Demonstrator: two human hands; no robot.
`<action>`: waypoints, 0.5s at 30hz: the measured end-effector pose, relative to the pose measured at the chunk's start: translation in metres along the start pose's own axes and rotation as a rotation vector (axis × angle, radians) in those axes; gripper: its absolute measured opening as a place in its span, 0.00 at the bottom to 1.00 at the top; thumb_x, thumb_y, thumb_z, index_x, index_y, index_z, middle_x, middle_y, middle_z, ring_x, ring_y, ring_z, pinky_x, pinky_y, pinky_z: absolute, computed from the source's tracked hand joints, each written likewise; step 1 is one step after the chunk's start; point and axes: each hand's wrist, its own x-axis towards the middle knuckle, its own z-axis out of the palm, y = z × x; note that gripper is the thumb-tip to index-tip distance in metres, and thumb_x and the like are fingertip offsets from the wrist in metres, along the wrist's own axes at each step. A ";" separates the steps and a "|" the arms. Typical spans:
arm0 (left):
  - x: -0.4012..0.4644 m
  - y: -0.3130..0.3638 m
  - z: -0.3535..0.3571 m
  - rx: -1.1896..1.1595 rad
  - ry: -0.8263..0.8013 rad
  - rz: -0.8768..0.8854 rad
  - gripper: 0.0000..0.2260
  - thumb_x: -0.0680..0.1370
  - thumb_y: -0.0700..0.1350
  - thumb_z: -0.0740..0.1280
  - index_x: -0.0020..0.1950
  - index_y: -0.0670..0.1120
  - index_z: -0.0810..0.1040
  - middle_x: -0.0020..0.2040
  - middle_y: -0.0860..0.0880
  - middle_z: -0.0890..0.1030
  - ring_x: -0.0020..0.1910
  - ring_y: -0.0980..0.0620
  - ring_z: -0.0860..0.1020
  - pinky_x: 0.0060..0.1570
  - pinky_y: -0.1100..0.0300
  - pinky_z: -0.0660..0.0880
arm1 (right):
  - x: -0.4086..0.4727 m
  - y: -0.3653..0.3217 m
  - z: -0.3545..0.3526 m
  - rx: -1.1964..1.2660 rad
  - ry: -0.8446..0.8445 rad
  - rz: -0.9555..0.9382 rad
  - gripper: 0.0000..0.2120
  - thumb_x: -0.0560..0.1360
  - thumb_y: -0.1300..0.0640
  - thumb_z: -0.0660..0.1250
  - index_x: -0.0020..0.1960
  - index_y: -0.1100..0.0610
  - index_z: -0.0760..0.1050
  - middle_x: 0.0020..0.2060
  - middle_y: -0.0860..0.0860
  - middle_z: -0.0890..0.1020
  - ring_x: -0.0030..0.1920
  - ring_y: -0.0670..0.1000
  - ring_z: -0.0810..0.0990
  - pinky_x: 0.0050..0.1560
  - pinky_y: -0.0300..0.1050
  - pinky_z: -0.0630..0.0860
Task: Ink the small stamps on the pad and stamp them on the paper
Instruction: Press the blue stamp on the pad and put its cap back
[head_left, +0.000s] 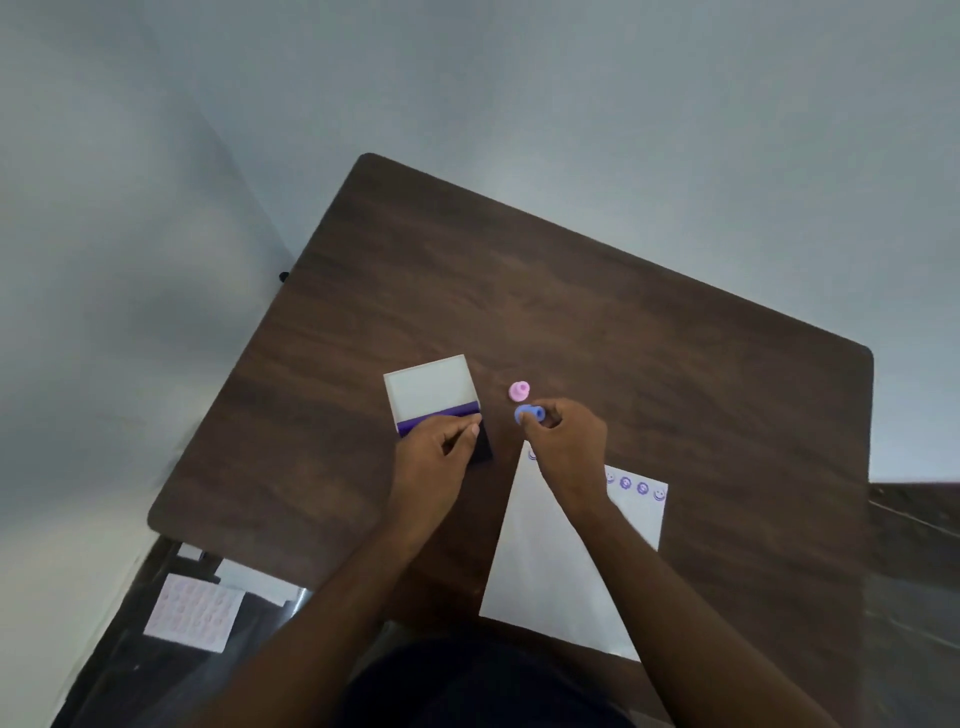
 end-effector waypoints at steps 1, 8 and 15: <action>0.003 0.003 0.002 0.019 -0.006 0.020 0.11 0.79 0.49 0.66 0.57 0.47 0.81 0.55 0.51 0.82 0.50 0.57 0.78 0.49 0.72 0.70 | 0.005 0.003 -0.001 -0.020 -0.023 0.008 0.13 0.75 0.47 0.71 0.46 0.58 0.82 0.37 0.51 0.82 0.35 0.47 0.77 0.39 0.39 0.73; 0.026 0.017 0.010 0.134 -0.046 0.052 0.12 0.79 0.52 0.65 0.58 0.48 0.81 0.55 0.52 0.82 0.50 0.57 0.77 0.52 0.66 0.74 | 0.031 0.010 0.003 -0.099 -0.098 0.044 0.11 0.76 0.52 0.69 0.37 0.55 0.76 0.28 0.48 0.75 0.29 0.47 0.74 0.32 0.36 0.68; 0.030 0.025 0.019 0.166 -0.040 0.064 0.12 0.79 0.50 0.65 0.58 0.47 0.81 0.56 0.51 0.83 0.53 0.54 0.79 0.56 0.61 0.75 | 0.041 0.008 0.014 -0.154 -0.112 0.007 0.07 0.76 0.53 0.69 0.44 0.57 0.76 0.39 0.52 0.79 0.36 0.49 0.75 0.41 0.39 0.71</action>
